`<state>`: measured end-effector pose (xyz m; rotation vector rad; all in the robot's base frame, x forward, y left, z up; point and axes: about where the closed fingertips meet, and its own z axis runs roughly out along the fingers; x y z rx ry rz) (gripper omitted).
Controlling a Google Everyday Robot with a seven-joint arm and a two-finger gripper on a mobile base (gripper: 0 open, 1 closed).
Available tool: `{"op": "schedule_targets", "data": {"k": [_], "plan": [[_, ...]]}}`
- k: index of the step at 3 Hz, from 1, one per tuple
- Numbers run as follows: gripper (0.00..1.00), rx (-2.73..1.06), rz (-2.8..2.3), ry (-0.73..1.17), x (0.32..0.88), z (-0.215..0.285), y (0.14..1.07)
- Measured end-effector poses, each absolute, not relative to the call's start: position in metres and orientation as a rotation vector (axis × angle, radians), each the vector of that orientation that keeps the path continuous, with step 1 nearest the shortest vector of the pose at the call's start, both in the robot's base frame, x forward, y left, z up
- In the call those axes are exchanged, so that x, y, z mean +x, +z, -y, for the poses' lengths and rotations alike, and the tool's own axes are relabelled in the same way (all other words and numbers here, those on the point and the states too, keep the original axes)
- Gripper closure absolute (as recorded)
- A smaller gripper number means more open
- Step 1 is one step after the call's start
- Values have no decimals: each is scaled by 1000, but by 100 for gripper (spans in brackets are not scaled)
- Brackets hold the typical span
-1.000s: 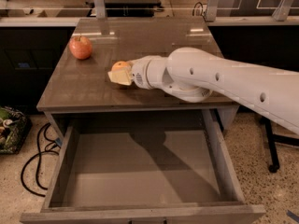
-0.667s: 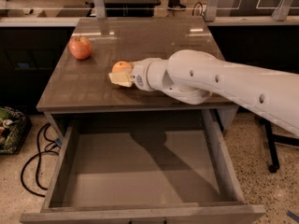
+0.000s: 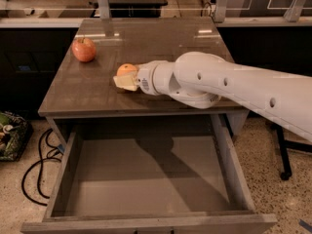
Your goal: Pick orange from top drawer and place on counter
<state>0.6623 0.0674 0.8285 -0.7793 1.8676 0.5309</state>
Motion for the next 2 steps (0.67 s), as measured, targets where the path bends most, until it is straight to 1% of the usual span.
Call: {"op": "schedule_targets", "data": {"k": [2], "plan": [[15, -783, -1864, 532, 661, -69, 830]]}}
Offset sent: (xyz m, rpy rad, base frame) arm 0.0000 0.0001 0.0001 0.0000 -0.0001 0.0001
